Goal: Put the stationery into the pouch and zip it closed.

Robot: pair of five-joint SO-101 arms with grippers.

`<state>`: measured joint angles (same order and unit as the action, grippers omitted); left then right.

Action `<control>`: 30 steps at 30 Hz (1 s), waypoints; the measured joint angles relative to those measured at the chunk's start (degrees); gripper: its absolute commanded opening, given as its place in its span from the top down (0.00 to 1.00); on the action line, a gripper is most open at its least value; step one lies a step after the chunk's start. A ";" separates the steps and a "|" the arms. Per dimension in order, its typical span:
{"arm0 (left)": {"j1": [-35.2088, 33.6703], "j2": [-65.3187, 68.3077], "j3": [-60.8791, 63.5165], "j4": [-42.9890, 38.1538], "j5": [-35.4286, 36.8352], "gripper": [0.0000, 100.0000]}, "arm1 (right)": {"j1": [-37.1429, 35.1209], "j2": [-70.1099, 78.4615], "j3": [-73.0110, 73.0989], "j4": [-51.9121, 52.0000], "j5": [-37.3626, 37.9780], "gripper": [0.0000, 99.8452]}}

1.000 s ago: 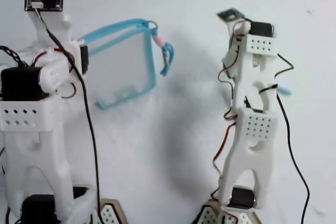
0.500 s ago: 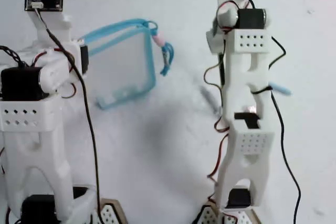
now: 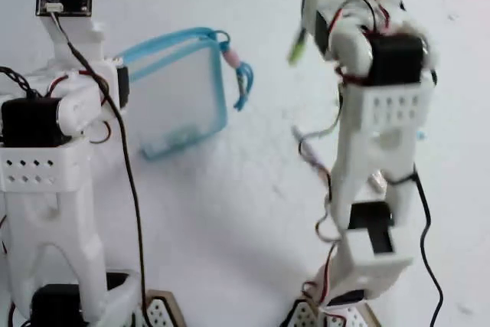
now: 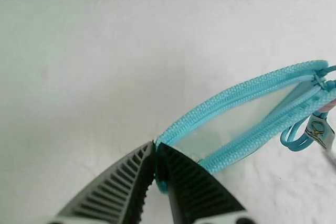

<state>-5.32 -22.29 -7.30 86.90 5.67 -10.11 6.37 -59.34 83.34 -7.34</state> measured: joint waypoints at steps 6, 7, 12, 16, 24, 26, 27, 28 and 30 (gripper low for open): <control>0.00 0.00 0.00 0.00 0.00 0.98 | -12.22 -6.42 0.00 -12.92 -9.41 0.98; 0.00 0.00 0.00 0.00 0.00 0.98 | -13.98 -6.51 0.00 -14.24 -9.32 0.98; 0.00 0.00 0.00 0.00 0.00 0.98 | -20.75 -6.59 2.64 -16.26 -4.66 0.98; 0.00 0.00 0.00 0.18 0.00 0.98 | -22.07 -6.51 7.91 -16.35 0.70 0.98; -0.09 0.00 0.00 0.35 0.00 0.98 | -22.59 -6.42 9.93 -16.53 2.55 0.98; -0.09 0.00 0.00 0.35 0.00 0.98 | -22.33 -6.68 9.93 -16.53 2.55 0.98; -0.09 0.00 0.00 0.35 0.00 0.98 | -22.33 -7.12 9.93 -16.53 2.55 0.98; -0.09 0.00 0.00 0.35 0.00 0.98 | -22.33 -7.82 9.93 -16.53 2.55 0.98; -0.09 0.00 0.00 0.35 0.00 0.98 | -22.51 -9.41 9.93 -17.41 2.55 0.98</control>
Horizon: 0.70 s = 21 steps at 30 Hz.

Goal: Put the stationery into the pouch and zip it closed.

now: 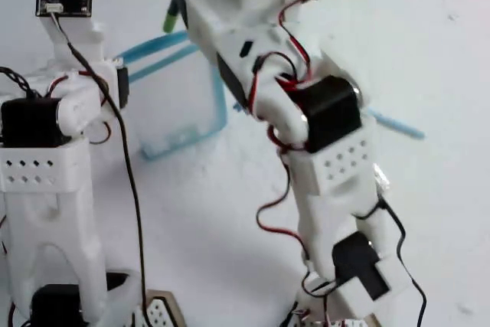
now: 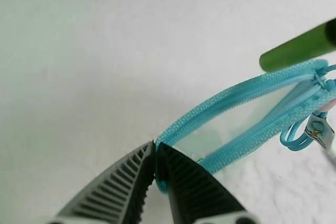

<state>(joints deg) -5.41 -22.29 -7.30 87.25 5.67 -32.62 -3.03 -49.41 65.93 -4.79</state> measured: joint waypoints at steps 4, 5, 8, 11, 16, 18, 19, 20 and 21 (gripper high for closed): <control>0.00 0.00 0.00 0.00 0.00 0.98 | -0.09 -2.90 0.44 -0.97 0.00 0.98; 0.00 0.00 0.00 0.00 0.00 0.98 | -0.18 -3.16 0.53 -0.79 0.00 0.98; 0.00 0.00 0.00 0.00 0.00 0.98 | -2.37 -3.25 0.62 2.20 0.00 0.98; 0.00 0.00 0.00 0.00 0.00 0.98 | -3.96 -1.85 0.62 4.75 0.00 0.98; 0.00 0.00 0.00 0.00 0.00 0.98 | -3.96 0.88 0.70 5.63 0.00 0.98; 0.00 0.00 0.00 0.00 0.00 0.98 | -4.22 0.79 0.09 5.80 0.00 0.98; 0.00 0.00 0.00 0.00 -0.35 0.98 | -4.40 0.79 -0.18 5.80 0.26 0.98; 0.00 0.00 0.00 0.00 -0.53 0.98 | -4.48 0.70 -0.18 5.80 1.05 0.98; 0.00 0.00 0.00 0.00 -0.53 0.98 | -4.48 0.88 -0.09 6.33 2.02 0.98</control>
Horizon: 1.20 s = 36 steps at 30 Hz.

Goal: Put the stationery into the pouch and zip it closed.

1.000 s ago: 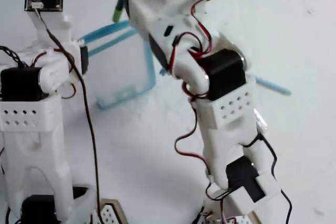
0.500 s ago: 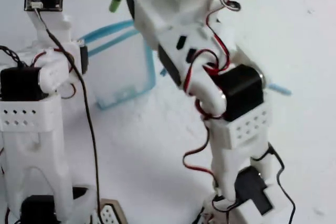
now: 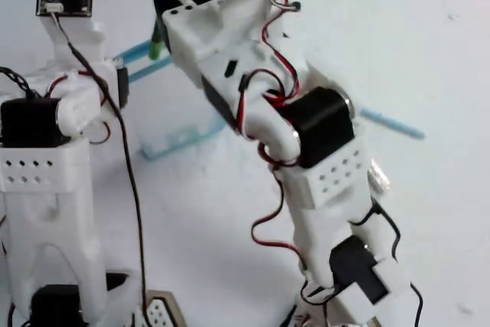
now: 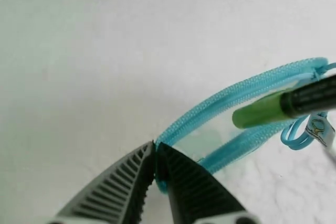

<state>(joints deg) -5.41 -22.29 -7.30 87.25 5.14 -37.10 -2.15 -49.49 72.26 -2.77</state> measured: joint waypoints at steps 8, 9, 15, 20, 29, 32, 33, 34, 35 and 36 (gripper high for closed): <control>0.00 0.00 0.00 0.00 -0.18 0.98 | 0.00 4.04 10.81 2.46 2.64 0.91; 0.00 0.00 0.00 0.00 -0.18 0.98 | 0.00 4.22 12.31 2.46 2.64 0.85; 0.00 0.00 0.00 0.00 -0.18 0.98 | -2.73 4.22 14.51 3.87 2.64 0.61; 0.00 0.00 0.00 0.00 -0.18 0.98 | -2.29 2.20 14.59 3.96 2.64 0.61; 0.00 0.00 0.00 0.00 -0.18 0.98 | 13.98 -4.92 14.59 8.00 6.68 0.61; 0.00 0.00 0.00 0.00 -0.18 0.98 | 22.51 -5.19 15.91 13.36 11.78 0.61; 0.00 0.00 0.00 0.00 -0.18 0.98 | 25.41 -5.10 16.97 15.21 14.07 0.61; 0.00 0.00 0.00 0.00 -0.18 0.98 | 28.04 -4.75 18.11 16.79 16.62 0.61; 0.00 0.00 0.00 0.00 -0.18 0.98 | 30.42 -4.13 19.34 18.29 19.34 0.61; 0.00 0.00 0.00 0.00 -0.18 0.98 | 32.44 -3.25 21.01 19.60 22.15 0.61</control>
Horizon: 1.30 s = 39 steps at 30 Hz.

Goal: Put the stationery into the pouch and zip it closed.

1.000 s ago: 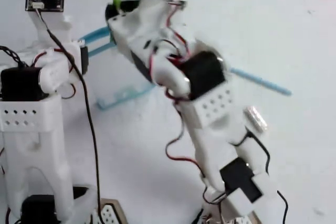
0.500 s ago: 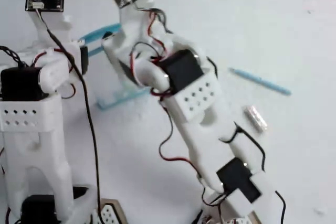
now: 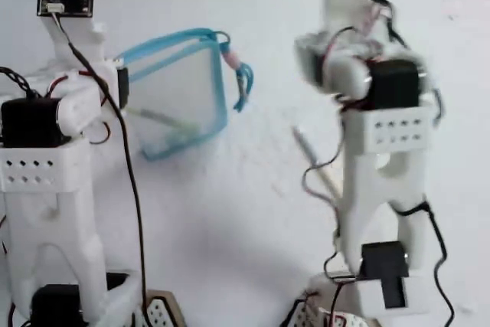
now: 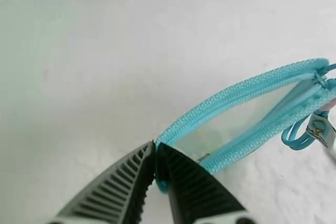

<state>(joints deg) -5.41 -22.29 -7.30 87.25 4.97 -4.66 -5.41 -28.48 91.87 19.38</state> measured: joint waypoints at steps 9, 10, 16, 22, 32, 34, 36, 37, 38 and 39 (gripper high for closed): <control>0.00 0.00 0.00 0.00 0.00 0.98 | 1.32 10.55 18.99 2.02 12.13 0.72; 0.00 0.00 0.00 0.00 0.00 0.98 | 0.44 12.04 20.84 0.44 12.31 0.72; 0.00 0.00 0.00 0.00 0.00 0.98 | -1.76 21.71 24.53 -11.08 12.57 0.71; 0.00 0.00 0.00 0.00 0.00 0.98 | -1.67 33.14 24.70 -16.26 12.57 0.72; 0.00 0.00 0.00 0.00 0.00 0.98 | -1.32 36.04 21.89 -17.05 12.57 0.98; 0.00 0.00 0.00 0.00 0.00 0.98 | -1.32 36.13 21.19 -17.05 12.57 0.94; 0.00 0.00 0.00 0.00 0.00 0.98 | -1.41 36.22 20.57 -15.91 12.57 0.95; 0.00 0.00 0.00 0.00 0.00 0.98 | -1.41 36.31 20.13 -15.03 12.57 0.98; 0.00 0.00 0.00 0.00 0.00 0.98 | -1.49 36.31 19.52 -13.98 12.57 0.99; 0.00 0.00 0.00 0.00 0.00 0.98 | -1.49 36.40 18.81 -13.10 12.57 0.98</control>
<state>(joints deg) -5.41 -22.29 -7.30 87.25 4.97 -6.15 30.99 -9.67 78.77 31.96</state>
